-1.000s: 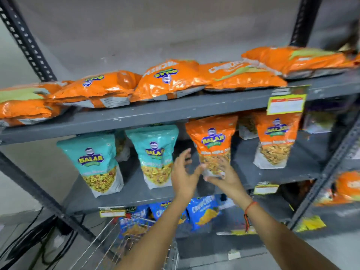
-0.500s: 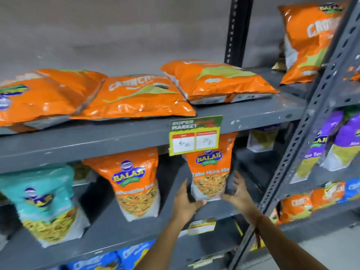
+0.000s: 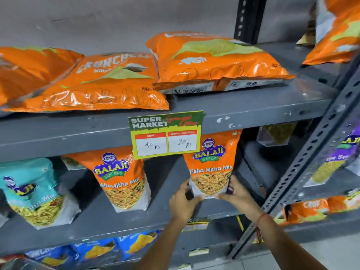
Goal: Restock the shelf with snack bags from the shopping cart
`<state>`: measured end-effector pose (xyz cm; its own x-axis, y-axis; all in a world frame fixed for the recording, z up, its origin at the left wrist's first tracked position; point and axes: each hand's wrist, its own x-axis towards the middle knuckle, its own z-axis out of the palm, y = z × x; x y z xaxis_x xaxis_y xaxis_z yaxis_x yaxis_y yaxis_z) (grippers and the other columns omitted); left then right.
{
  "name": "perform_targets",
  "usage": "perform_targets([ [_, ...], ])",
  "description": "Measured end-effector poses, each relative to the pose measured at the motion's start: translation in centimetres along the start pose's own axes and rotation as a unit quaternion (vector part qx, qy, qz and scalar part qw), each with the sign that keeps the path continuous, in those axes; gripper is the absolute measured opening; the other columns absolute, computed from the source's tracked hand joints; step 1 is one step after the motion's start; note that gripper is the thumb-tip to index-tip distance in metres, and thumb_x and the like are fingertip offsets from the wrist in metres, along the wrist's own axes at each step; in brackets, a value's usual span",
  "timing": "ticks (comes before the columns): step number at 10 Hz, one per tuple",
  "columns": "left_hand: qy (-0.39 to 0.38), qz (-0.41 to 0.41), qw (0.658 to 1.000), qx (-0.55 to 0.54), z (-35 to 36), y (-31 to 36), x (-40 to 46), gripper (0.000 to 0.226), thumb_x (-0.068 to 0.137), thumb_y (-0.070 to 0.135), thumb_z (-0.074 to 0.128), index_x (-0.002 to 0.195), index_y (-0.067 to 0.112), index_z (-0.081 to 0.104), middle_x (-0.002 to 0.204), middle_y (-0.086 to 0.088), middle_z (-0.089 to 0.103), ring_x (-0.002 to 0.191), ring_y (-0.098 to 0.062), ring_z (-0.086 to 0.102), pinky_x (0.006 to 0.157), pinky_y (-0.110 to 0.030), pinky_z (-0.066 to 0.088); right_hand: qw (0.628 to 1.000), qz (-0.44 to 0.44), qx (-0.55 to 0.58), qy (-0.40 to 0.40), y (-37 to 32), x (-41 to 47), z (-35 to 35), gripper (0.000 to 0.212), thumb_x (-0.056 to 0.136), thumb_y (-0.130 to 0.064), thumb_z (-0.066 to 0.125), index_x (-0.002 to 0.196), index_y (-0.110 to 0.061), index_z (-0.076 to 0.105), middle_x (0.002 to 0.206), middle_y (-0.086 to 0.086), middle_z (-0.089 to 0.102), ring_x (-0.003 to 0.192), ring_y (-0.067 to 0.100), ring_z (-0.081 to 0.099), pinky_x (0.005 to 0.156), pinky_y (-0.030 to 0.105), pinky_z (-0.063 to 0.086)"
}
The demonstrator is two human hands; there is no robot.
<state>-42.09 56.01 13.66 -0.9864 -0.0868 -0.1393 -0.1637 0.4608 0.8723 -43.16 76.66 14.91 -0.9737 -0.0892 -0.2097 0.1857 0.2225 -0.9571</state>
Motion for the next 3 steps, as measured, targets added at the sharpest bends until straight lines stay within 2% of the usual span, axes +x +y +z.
perform_targets([
  [1,-0.002,0.009,1.0,-0.009,-0.2,0.7,-0.7,0.079,0.056,0.065,0.071,0.126,0.034,0.052,0.119,0.009,0.071,0.113,-0.014,0.064,0.094,-0.041,0.054,1.0,-0.003,0.004,-0.01,-0.1,-0.3,-0.1,0.067,0.065,-0.009,0.083,0.117,-0.029,0.046,0.125,-0.002,0.062,0.121,0.019,0.057,0.095,0.029,0.046],
  [2,-0.018,0.004,0.999,-0.035,-1.2,0.7,-1.4,0.096,0.057,0.057,0.076,0.14,0.025,0.04,0.135,0.0,0.06,0.126,-0.018,0.054,0.103,-0.039,0.046,0.999,-0.037,0.008,0.008,-0.3,-0.8,0.5,0.096,0.056,-0.024,0.09,0.131,-0.042,0.033,0.139,-0.008,0.051,0.129,0.01,0.048,0.102,0.032,0.042],
  [3,-0.003,0.017,0.999,-0.042,-2.8,0.1,-3.5,0.102,0.057,0.061,0.077,0.142,0.023,0.037,0.142,0.0,0.053,0.132,-0.016,0.048,0.106,-0.032,0.041,0.985,-0.081,-0.026,0.15,-1.2,-3.5,2.8,0.116,0.059,-0.05,0.084,0.147,-0.039,0.01,0.158,-0.008,0.021,0.144,0.009,0.022,0.114,0.036,0.024],
])
